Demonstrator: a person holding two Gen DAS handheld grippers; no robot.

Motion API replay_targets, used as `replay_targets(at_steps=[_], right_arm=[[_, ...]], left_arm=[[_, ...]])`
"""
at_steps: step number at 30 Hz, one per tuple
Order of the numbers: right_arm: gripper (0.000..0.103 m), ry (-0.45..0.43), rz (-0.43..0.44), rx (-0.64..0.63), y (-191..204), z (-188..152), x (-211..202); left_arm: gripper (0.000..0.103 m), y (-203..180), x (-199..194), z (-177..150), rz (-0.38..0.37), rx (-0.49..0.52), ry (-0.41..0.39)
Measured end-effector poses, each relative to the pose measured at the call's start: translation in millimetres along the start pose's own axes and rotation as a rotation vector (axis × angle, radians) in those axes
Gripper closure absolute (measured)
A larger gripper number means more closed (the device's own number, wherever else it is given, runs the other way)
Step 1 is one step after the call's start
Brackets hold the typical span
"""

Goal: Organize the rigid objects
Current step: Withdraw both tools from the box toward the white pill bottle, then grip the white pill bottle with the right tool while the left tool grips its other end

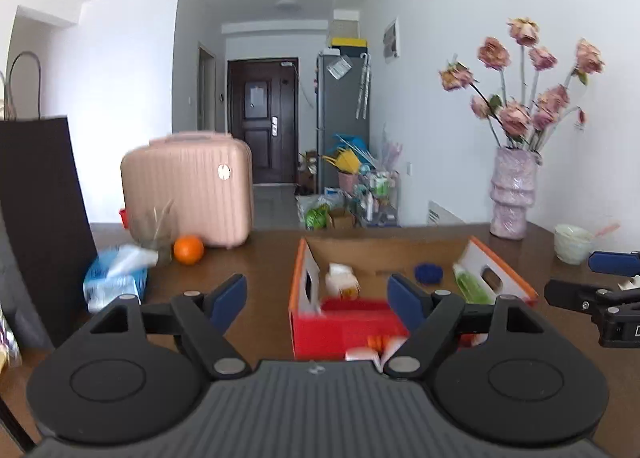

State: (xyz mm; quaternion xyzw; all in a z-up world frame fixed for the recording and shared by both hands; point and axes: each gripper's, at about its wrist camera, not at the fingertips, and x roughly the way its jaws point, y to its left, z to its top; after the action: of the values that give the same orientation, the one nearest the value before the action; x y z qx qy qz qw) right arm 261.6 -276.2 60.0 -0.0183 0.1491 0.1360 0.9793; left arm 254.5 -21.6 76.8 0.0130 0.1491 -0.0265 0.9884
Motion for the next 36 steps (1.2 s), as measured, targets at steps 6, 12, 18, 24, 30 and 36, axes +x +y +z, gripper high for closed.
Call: replay_targets(at_steps=[6,12,18,24,30,36], right_arm=[[0.016,0.043,0.016,0.031,13.7,-36.1,-43.8],[0.016,0.100,0.015,0.059,23.6,-66.4,-76.8],[0.016,0.162,0.019,0.092,27.2,-96.7,-96.5],[0.016,0.184,0.000,0.132,15.9,-104.3,-90.2],[0.017,0.200,0.011,0.160,4.3,-100.6,-64.0],[0.020,0.202,0.048,0.200,-6.4,-85.5,-2.8]], left_arm=[[0.021,-0.6,-47.2,-34.2,-0.010,0.038,0.018],[0.019,4.9,-85.8,-70.6,-0.050,0.039,0.103],[0.019,15.4,-100.4,-101.4,-0.078,0.017,0.218],[0.019,14.4,-88.4,-105.7,-0.067,0.016,0.251],[0.021,6.1,-52.0,-101.3,-0.085,0.001,0.289],[0.031,-2.8,7.7,-83.1,-0.102,-0.065,0.307]])
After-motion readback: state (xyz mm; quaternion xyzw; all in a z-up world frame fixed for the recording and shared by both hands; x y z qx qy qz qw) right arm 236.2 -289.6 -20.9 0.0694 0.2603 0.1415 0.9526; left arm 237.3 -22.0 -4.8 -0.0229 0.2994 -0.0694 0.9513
